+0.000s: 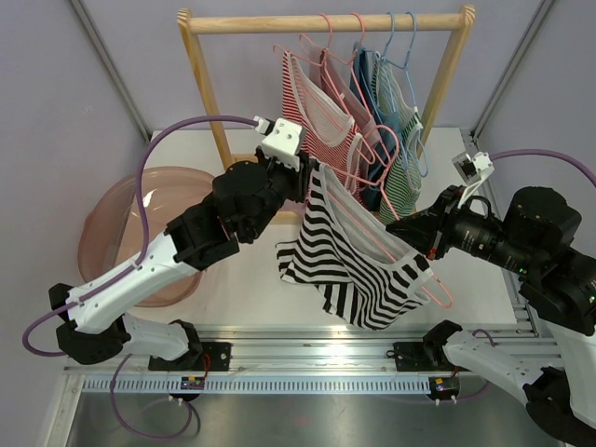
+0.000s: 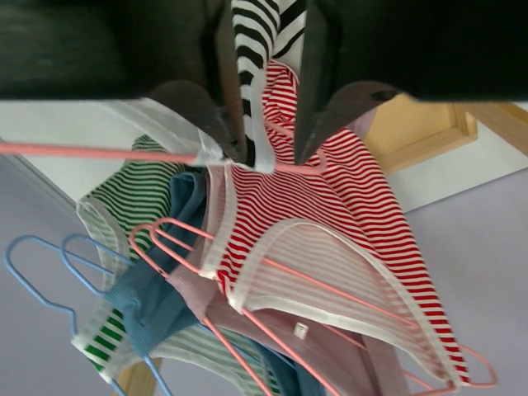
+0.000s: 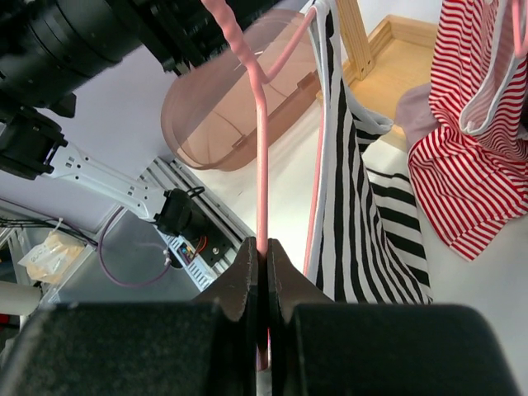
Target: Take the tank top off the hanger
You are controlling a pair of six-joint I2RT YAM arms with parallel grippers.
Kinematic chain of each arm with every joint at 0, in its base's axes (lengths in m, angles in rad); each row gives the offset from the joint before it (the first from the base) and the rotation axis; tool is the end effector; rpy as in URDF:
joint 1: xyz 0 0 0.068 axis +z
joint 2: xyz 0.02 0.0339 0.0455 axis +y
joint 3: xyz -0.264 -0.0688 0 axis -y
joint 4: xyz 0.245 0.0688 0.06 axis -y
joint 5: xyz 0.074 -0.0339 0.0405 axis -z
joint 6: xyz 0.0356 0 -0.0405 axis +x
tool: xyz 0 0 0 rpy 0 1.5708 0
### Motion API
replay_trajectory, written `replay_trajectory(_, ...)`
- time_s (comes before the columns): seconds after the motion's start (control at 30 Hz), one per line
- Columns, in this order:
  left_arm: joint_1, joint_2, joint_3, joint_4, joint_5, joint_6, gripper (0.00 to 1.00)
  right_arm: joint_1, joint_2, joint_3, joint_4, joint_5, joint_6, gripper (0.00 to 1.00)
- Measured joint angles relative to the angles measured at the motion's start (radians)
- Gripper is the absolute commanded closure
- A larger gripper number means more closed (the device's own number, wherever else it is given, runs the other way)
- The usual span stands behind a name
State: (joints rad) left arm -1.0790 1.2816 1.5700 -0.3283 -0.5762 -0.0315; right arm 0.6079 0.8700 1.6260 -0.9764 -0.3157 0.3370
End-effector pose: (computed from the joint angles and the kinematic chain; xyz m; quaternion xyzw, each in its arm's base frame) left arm 0.1428 -0.2256 0.4896 0.1753 0.6971 -0.1761 0.6725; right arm 0.0693 0.0617 0.5034 -0.2015 0.7506 0.3902 0.4938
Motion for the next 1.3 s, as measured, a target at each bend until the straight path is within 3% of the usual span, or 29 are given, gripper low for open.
replay_trajectory(0.03,0.001,-0.004,-0.010,0.002,0.018,-0.011,0.58,0.000,-0.002,0.000,0.003,0.004,0.000,1.00)
replay_trajectory(0.07,0.001,-0.010,-0.023,0.001,0.035,-0.020,0.45,0.000,-0.004,0.001,0.008,0.012,0.000,1.00)
replay_trajectory(0.4,0.000,-0.048,-0.092,0.009,0.188,-0.072,0.41,0.000,-0.001,0.002,0.023,0.040,0.000,1.00)
replay_trajectory(0.7,0.000,0.001,-0.084,0.014,0.149,-0.070,0.65,0.000,-0.006,0.002,0.056,-0.005,0.011,1.00)
replay_trajectory(0.73,0.000,0.009,-0.084,0.013,0.143,-0.069,0.76,0.000,-0.007,0.002,0.056,-0.008,0.011,1.00)
replay_trajectory(0.83,0.000,0.021,-0.084,0.013,0.121,-0.064,0.91,0.000,-0.013,0.002,0.053,-0.010,0.011,1.00)
replay_trajectory(0.97,0.000,0.021,-0.084,0.016,0.092,-0.068,1.00,0.000,-0.022,-0.001,0.050,-0.002,0.009,1.00)
replay_trajectory(1.3,0.082,0.009,-0.100,0.012,-0.110,-0.140,1.00,0.000,-0.071,-0.095,0.040,-0.016,-0.083,1.00)
